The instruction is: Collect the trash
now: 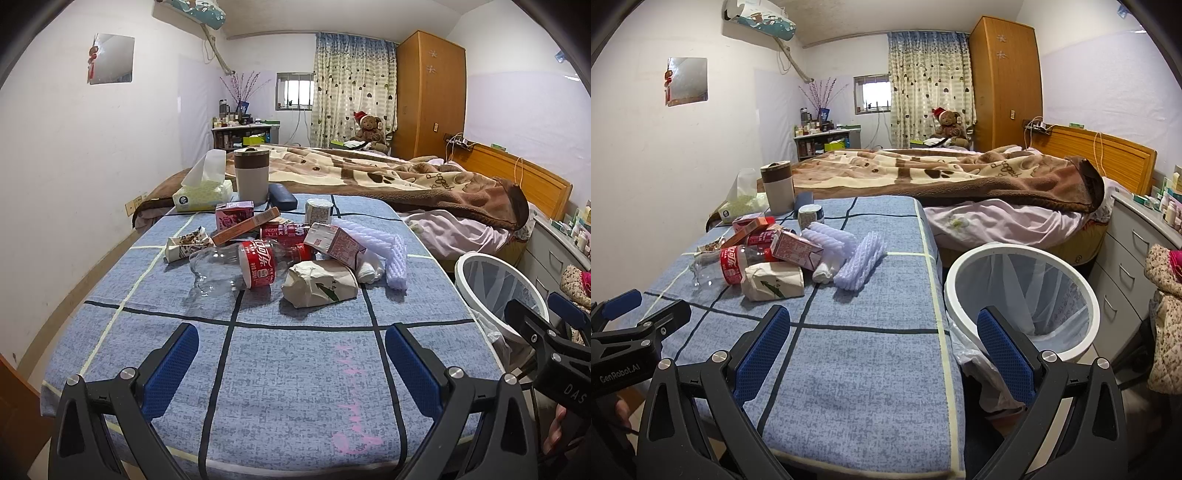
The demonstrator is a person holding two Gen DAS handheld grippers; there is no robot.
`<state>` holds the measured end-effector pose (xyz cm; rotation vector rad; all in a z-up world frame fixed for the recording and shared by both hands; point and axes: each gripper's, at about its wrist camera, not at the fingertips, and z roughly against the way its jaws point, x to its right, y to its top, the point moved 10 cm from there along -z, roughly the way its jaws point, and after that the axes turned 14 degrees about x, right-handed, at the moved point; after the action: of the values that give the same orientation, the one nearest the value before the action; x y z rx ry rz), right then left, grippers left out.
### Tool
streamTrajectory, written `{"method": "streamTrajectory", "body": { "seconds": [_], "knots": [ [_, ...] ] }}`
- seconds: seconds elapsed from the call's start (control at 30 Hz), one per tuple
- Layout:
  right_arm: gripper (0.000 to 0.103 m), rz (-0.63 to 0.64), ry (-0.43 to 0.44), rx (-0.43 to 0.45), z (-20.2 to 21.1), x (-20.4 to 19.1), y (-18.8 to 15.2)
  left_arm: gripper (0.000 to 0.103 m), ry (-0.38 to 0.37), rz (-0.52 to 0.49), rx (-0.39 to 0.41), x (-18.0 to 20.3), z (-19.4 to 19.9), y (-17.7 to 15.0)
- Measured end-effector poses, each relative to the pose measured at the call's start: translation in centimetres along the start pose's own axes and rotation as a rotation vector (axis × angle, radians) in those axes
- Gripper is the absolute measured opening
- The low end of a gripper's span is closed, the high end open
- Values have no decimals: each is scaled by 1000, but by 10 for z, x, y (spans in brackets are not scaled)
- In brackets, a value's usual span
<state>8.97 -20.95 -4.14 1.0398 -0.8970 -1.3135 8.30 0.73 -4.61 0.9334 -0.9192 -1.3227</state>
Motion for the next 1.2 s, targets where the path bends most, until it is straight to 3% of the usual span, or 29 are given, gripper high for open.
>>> {"method": "streamTrajectory", "body": {
  "seconds": [1.2],
  "knots": [
    [103,9,-5,-8,-5,-1,2,103,-1,11,-5,-11,-9,2]
  ]
}}
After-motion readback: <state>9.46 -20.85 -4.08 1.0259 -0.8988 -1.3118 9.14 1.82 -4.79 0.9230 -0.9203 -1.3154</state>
